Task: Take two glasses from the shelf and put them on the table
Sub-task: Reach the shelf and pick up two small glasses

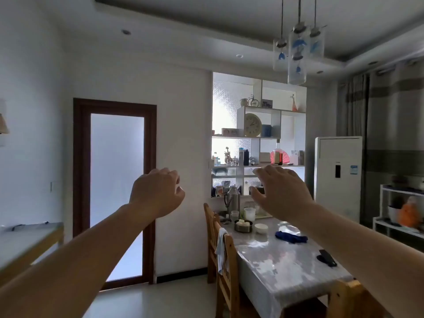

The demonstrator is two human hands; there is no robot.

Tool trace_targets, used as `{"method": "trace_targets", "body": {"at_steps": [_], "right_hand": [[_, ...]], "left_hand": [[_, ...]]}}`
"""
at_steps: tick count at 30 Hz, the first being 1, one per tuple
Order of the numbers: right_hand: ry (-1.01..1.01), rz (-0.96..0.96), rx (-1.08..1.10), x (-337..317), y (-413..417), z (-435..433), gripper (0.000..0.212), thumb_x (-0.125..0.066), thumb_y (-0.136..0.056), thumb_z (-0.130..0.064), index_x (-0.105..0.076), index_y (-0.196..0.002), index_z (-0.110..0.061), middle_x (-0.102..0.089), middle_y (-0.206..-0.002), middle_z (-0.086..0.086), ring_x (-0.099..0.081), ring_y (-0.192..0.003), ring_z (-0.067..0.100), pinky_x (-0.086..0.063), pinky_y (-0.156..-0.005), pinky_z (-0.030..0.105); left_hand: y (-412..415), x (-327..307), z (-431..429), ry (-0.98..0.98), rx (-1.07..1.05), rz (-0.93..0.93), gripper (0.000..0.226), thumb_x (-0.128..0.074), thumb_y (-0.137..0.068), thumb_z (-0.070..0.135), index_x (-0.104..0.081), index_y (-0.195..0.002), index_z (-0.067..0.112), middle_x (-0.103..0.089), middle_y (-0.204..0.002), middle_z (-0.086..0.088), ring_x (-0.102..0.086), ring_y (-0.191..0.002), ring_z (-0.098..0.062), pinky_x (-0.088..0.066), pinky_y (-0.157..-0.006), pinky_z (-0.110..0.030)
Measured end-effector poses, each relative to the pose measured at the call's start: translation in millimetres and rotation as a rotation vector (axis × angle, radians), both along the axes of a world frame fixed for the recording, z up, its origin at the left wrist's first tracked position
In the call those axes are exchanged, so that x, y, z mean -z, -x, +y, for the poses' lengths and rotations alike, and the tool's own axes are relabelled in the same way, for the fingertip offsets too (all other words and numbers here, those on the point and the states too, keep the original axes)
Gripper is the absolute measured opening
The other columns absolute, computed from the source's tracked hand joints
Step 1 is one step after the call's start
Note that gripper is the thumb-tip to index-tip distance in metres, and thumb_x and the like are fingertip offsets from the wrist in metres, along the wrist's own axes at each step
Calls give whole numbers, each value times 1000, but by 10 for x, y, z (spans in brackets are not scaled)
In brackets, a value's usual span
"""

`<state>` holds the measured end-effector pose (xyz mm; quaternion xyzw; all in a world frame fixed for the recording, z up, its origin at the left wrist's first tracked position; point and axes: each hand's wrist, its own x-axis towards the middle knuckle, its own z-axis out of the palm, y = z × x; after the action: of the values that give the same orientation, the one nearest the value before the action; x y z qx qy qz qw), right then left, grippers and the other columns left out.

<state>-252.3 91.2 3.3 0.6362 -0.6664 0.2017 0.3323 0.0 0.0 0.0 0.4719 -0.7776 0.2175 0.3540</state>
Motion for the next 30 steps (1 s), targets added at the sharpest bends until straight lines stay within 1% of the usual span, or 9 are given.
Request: {"method": "trace_targets", "body": {"at_steps": [3, 6, 10, 14, 21, 23, 25, 27, 30], "right_hand": [[12, -18, -15, 35, 95, -506, 46, -42, -90, -46, -47, -126, -17, -55, -133, 3, -52, -120, 22, -40, -104, 42], [-10, -29, -10, 107, 113, -989, 46, -43, -90, -46, -47, -126, -17, -54, -134, 4, -52, -121, 23, -39, -105, 43], [-1, 5, 7, 171, 116, -1705, 48, -43, -91, -45, -45, -129, -16, -48, -140, 5, -48, -126, 24, -37, -106, 43], [3, 3, 23, 171, 85, -2511, 48, -41, -91, -46, -43, -130, -17, -46, -142, 4, -44, -129, 23, -35, -107, 42], [1, -18, 40, 68, -96, -3847, 47, -42, -91, -44, -43, -129, -16, -52, -136, 5, -47, -125, 23, -35, -108, 41], [-6, -18, 30, 107, -104, -4188, 46, -42, -92, -44, -44, -128, -16, -54, -134, 5, -48, -124, 23, -33, -109, 41], [-10, -23, 26, 147, -87, -4509, 46, -41, -91, -43, -45, -128, -16, -55, -132, 5, -48, -124, 23, -32, -109, 40], [-15, -40, 23, 183, -48, -4823, 46, -41, -91, -43, -45, -129, -16, -55, -131, 4, -48, -123, 22, -32, -108, 40], [-40, -36, 32, 266, 72, -5307, 48, -38, -91, -44, -43, -130, -17, -53, -134, 3, -46, -125, 22, -31, -109, 39]], "left_hand": [[95, 37, -439, 8, -28, -5, 20, -50, -87, 34, -60, -95, 18, -63, -91, 4, -49, -76, -11, -35, -65, -27], [165, 110, -940, -4, -28, -6, 21, -49, -87, 33, -61, -97, 17, -64, -93, 3, -49, -77, -11, -36, -65, -28], [171, 194, -1770, 26, -23, -11, 25, -49, -87, 34, -62, -101, 18, -66, -98, 3, -49, -79, -11, -36, -67, -28], [135, 219, -2665, 43, -4, -52, 27, -48, -87, 35, -62, -101, 17, -67, -100, 2, -59, -84, -14, -37, -66, -28], [61, 60, -4025, 62, 25, -68, 29, -47, -86, 35, -61, -102, 16, -67, -100, 0, -60, -89, -18, -40, -67, -30], [78, 70, -4326, 52, 32, -82, 29, -47, -87, 35, -62, -103, 16, -67, -101, -1, -60, -89, -19, -46, -69, -31], [108, 95, -4624, 48, 33, -97, 30, -47, -87, 36, -62, -104, 16, -67, -103, -1, -61, -91, -20, -52, -75, -35], [149, 126, -4935, 40, 26, -99, 30, -47, -87, 35, -61, -105, 16, -66, -104, -1, -61, -93, -21, -52, -77, -36], [238, 201, -5449, 32, 30, -95, 30, -46, -87, 34, -60, -107, 17, -67, -103, 0, -61, -89, -19, -50, -74, -34]]}}
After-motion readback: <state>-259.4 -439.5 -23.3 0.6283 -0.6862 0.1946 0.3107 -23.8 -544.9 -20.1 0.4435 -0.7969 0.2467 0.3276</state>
